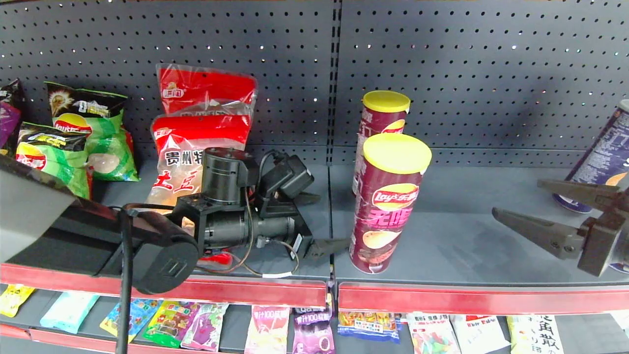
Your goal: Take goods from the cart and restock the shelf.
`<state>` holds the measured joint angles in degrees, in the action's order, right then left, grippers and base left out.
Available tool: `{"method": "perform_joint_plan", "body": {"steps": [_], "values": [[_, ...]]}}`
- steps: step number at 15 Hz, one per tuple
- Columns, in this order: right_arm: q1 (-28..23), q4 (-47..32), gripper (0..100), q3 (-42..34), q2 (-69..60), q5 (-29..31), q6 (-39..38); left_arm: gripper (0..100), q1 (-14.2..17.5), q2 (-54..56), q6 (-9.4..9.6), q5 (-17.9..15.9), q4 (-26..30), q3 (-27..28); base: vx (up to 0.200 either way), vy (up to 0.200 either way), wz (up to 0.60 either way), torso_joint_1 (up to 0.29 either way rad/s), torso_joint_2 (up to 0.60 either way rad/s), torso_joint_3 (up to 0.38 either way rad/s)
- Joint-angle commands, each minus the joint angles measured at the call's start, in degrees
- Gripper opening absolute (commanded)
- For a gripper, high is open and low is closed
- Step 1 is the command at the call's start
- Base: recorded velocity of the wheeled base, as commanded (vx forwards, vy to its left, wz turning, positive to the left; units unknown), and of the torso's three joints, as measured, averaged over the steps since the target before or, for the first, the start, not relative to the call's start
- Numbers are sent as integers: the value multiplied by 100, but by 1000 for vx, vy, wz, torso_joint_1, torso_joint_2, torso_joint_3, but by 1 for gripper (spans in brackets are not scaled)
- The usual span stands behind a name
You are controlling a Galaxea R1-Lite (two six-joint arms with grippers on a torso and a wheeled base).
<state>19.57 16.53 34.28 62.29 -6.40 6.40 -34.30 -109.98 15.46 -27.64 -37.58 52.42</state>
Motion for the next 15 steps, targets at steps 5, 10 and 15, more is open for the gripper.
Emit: {"method": "perform_joint_plan", "body": {"steps": [5, 10, 15], "values": [[3, -1, 100, 17, 28, -2, 2, 100, -24, -120, 1, 39, -3, 163, 0, 0, 0, 0, 0, 0], [3, -18, 100, -44, 90, -2, 2, 100, -15, -6, 10, 30, -12, -92, 0, 0, 0, 0, 0, 0], [21, -27, 100, -97, 257, -19, 10, 100, -24, 381, 10, 21, -12, -311, 0, 0, 0, 0, 0, 0]]}}
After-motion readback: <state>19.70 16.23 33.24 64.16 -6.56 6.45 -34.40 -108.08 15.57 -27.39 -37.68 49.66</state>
